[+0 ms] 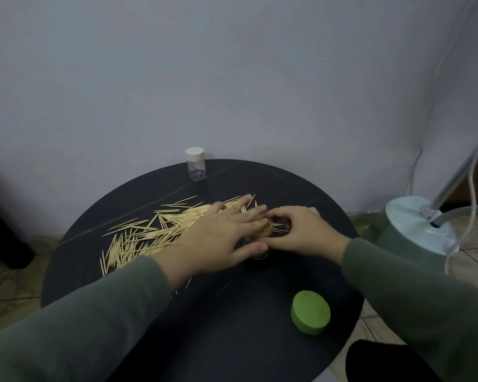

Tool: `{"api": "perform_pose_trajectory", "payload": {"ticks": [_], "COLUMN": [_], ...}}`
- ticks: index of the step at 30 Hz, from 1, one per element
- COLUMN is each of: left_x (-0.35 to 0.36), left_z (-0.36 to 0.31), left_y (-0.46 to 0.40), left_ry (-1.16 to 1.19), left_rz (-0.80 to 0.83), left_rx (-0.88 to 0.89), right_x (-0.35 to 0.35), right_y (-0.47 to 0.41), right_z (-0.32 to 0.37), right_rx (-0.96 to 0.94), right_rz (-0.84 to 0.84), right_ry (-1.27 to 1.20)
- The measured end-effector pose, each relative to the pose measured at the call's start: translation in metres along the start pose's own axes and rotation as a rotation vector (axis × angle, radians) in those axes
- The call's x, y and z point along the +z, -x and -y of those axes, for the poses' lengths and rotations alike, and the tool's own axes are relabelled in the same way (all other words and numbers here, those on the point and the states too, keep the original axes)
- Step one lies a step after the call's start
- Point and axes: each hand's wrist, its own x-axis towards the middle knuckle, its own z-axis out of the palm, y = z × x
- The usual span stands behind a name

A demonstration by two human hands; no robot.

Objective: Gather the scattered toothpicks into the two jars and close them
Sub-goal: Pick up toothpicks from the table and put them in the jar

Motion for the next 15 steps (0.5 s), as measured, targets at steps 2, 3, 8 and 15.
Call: {"api": "perform_pose_trajectory", "payload": {"ticks": [2, 3, 8, 15], "left_x": [-0.002, -0.002, -0.003, -0.002], "left_z": [0.005, 0.007, 0.0, 0.003], "left_y": [0.0, 0.001, 0.001, 0.001], "left_ry": [-0.047, -0.049, -0.007, 0.1], "left_rz": [-0.017, -0.021, -0.022, -0.137], "left_rx": [-0.049, -0.07, -0.043, 0.048], "right_x": [0.0, 0.0, -0.001, -0.001], "right_y": [0.0, 0.0, 0.001, -0.001], "right_z": [0.001, 0.001, 0.001, 0.002], "right_rx": [0.009, 0.013, 0.017, -0.002], "right_rz": [0.01, 0.01, 0.02, 0.065], "right_ry": [-0.009, -0.014, 0.007, 0.003]}}
